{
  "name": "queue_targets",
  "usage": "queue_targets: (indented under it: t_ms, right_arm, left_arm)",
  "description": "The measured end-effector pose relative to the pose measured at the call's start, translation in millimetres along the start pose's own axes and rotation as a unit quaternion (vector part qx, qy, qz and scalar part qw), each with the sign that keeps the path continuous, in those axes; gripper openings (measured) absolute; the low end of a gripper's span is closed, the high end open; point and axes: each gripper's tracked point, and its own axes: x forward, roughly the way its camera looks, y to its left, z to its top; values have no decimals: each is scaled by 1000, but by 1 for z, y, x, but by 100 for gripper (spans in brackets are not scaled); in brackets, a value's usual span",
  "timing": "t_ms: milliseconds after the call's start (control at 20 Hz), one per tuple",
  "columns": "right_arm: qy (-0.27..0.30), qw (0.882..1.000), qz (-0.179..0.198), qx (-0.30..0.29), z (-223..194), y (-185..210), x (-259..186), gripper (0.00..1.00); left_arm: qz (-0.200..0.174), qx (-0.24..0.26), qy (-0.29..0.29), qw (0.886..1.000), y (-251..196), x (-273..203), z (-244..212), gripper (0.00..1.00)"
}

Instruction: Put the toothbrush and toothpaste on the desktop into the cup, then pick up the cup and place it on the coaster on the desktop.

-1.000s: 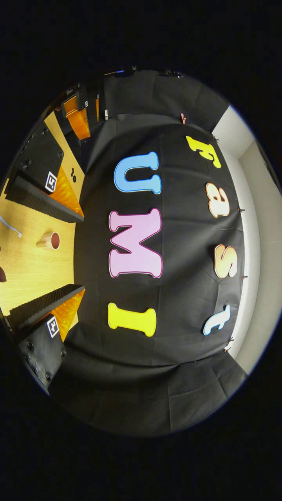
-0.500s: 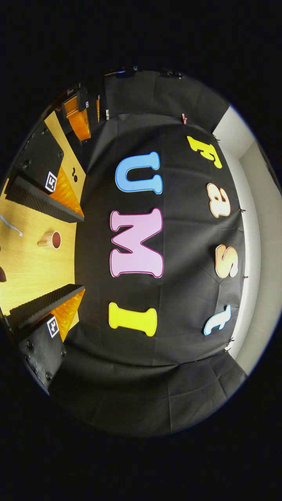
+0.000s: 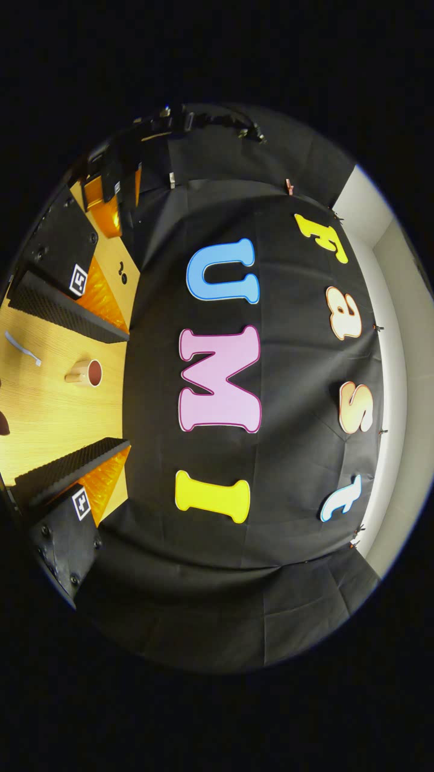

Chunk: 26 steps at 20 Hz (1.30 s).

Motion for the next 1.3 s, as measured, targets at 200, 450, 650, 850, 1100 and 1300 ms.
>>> queue_targets:
  t_ms: [200,450,650,850,1100,1300]
  right_arm:
    - [21,1000,3,-4,-15,-2,-5,97]
    - [44,999,8,7,-31,-9,-11,97]
    - [65,998,7,5,-46,-20,-13,97]
    - [76,997,7,4,-53,-31,-13,97]
    - [103,994,17,17,-72,-34,-10,98]
    - [153,987,36,37,-103,-22,-5,98]
  left_arm:
    - [-12,-34,89,995,-16,34,-67,97]
    - [14,-44,174,984,-12,71,-152,97]
    - [34,-52,244,968,-8,94,-218,96]
    - [48,-41,285,956,-4,113,-255,93]
    - [65,-32,325,943,1,130,-282,90]
    - [57,-20,322,945,0,138,-283,88]
